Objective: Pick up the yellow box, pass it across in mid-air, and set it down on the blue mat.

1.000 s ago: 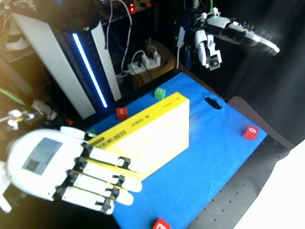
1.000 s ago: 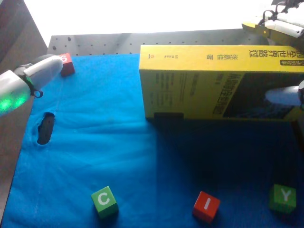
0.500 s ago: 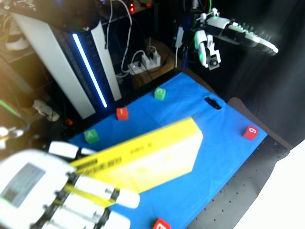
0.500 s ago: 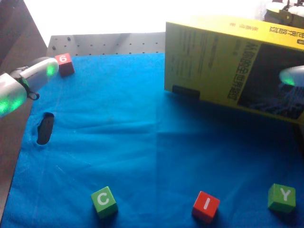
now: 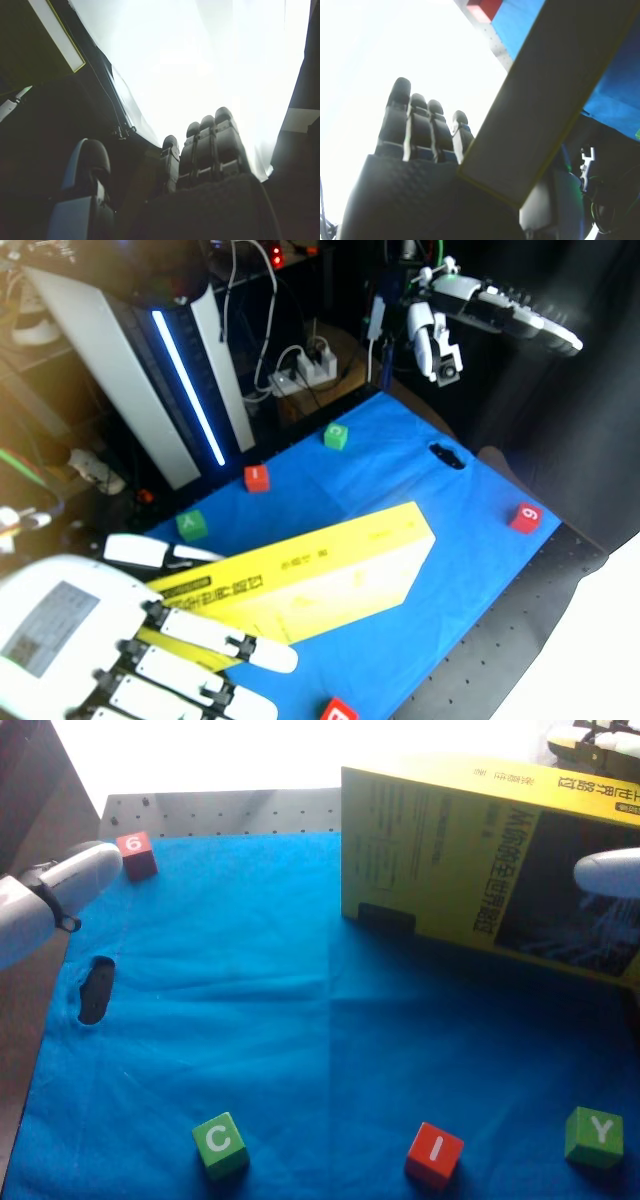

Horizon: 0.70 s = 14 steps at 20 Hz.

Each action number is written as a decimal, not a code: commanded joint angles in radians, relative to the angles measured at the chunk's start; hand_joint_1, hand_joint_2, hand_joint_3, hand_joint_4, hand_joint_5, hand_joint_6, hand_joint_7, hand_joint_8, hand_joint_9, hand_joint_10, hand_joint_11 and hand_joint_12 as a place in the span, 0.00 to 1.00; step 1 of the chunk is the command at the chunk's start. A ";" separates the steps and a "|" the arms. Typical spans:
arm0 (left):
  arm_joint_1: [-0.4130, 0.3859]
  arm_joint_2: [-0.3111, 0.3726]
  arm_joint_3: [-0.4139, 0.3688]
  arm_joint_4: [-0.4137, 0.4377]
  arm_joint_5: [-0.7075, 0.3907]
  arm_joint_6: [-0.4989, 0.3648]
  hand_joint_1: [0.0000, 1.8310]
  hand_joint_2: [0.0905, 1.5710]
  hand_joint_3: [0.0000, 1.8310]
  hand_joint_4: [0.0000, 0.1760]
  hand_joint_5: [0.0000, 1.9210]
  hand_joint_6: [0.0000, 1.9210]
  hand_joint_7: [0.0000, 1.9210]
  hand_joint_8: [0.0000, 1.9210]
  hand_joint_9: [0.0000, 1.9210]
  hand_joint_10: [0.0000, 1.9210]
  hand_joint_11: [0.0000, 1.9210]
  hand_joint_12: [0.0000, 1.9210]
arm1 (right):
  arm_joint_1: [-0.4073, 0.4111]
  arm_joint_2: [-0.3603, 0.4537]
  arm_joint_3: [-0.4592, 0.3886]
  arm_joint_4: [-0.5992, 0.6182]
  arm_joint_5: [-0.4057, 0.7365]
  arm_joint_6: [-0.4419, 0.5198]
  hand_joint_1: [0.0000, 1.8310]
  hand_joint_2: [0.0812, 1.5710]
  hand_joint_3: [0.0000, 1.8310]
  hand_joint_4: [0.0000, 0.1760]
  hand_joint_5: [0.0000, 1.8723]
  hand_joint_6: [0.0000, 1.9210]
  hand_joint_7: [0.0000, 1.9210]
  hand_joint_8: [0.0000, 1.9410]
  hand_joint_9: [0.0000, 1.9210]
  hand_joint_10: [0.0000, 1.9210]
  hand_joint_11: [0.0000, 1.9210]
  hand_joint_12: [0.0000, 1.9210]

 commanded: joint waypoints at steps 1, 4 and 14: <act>-0.004 0.006 -0.001 0.016 -0.127 -0.002 0.31 0.77 0.00 0.89 0.00 0.00 0.00 0.00 0.00 0.00 0.00 0.00 | 0.017 0.003 0.004 0.011 0.132 0.001 0.01 0.68 0.00 0.86 0.00 0.00 0.00 0.00 0.00 0.00 0.03 0.02; -0.003 0.006 -0.002 0.016 -0.130 -0.002 0.29 0.76 0.00 0.85 0.00 0.00 0.00 0.00 0.00 0.00 0.00 0.00 | 0.017 -0.003 0.011 0.019 0.131 0.001 0.00 0.70 0.00 0.65 0.00 0.00 0.00 0.00 0.00 0.00 0.00 0.49; 0.017 0.011 -0.008 0.006 -0.153 -0.002 0.31 0.75 0.00 0.84 0.00 0.00 0.00 0.00 0.00 0.00 0.00 0.00 | 0.027 0.071 -0.081 0.001 0.364 0.001 0.00 0.71 0.01 1.00 0.00 0.00 0.00 0.00 0.00 0.00 0.00 0.00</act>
